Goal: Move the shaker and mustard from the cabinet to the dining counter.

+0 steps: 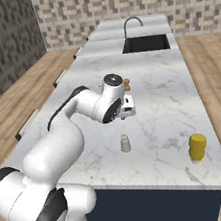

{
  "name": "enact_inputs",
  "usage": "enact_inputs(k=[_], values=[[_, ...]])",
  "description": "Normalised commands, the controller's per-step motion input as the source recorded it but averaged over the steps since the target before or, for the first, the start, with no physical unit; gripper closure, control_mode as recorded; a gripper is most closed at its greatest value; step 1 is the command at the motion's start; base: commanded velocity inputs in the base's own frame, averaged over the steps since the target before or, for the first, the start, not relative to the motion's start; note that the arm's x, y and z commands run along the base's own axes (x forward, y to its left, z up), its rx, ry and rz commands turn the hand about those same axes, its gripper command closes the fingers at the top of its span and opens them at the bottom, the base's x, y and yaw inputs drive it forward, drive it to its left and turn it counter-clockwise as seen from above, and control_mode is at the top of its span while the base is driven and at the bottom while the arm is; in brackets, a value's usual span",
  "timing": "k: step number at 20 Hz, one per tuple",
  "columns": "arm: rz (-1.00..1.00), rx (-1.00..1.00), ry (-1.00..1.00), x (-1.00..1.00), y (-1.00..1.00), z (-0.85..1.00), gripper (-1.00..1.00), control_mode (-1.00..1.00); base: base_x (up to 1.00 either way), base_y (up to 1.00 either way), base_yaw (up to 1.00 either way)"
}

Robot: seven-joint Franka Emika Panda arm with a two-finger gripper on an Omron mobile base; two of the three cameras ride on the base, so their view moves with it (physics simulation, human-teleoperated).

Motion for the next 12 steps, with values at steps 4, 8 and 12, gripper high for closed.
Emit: enact_inputs(k=[4, 8, 12], values=[[-0.04, 0.00, 0.01, -0.54, 0.71, 0.87, -1.00, -1.00, 0.00, 0.00, 0.00], [-0.09, 0.00, -0.07, -0.65, 0.76, 0.79, -1.00, -1.00, 0.00, 0.00, 0.00], [-0.15, 0.00, -0.24, -0.90, 0.66, 0.35, -1.00, -1.00, 0.00, 0.00, 0.00]])
